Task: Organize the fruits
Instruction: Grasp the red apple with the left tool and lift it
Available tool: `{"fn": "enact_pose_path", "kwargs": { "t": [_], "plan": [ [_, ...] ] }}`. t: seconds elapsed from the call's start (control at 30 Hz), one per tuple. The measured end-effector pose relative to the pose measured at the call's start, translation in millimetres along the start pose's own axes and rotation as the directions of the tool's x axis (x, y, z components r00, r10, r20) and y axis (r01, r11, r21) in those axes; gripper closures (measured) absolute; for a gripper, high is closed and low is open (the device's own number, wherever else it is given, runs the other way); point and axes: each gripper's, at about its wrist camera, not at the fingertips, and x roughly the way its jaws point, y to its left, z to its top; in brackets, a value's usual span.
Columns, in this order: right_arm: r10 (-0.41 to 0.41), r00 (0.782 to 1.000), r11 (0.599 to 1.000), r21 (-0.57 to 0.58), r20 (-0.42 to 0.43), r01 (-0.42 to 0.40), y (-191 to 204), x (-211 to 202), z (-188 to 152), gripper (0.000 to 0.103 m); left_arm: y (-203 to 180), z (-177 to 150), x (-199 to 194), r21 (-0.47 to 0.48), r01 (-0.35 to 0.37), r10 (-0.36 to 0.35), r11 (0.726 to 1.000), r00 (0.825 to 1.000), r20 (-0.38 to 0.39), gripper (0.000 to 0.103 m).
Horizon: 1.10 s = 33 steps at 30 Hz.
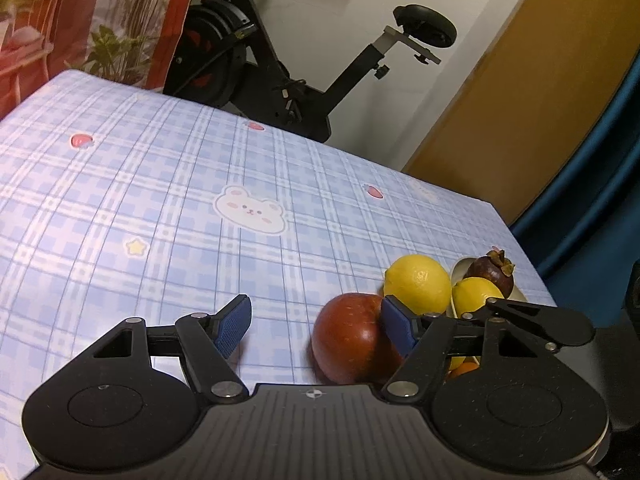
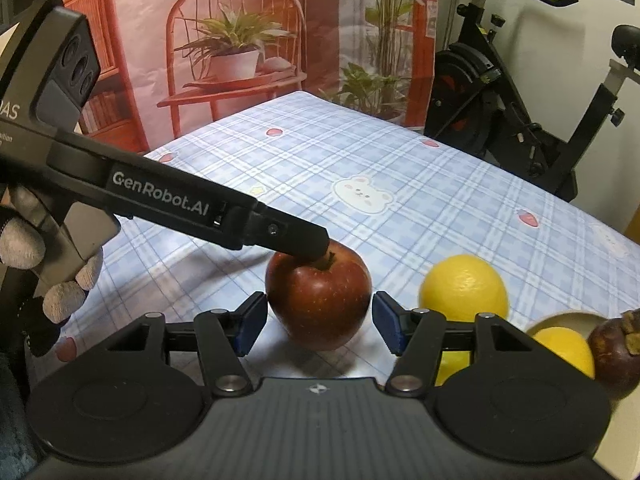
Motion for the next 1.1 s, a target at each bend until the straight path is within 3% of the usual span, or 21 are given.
{"fn": "enact_pose_path", "kwargs": {
  "t": [0.2,0.43,0.6,0.9,1.1],
  "plan": [
    [0.005,1.0,1.0,0.001,0.004,-0.005,1.6,1.4,1.4,0.043,-6.8,-3.6,-2.5,0.039,0.048,-0.048,0.998,0.999,-0.005,0.029],
    [0.005,1.0,1.0,-0.002,0.009,-0.005,4.6,2.2,0.7,0.043,-20.3,-11.3,6.6,0.126,0.049,-0.044,0.991,0.998,-0.038,0.027],
    [0.001,1.0,1.0,-0.004,-0.006,-0.001,5.7,5.0,-0.1,0.041,-17.9,-11.5,10.2,0.119,0.074,-0.069,0.99,0.997,-0.04,0.032],
    [-0.016,1.0,1.0,-0.001,-0.016,0.016,9.4,7.5,-0.1,0.042,-26.2,-14.1,5.7,0.157,0.053,-0.047,0.986,0.998,-0.04,0.033],
    [-0.018,0.999,0.999,0.049,0.037,0.016,5.1,-13.3,-5.4,0.042,-44.9,-11.8,-4.6,0.2,0.049,-0.045,0.979,0.999,-0.023,0.033]
  ]
}}
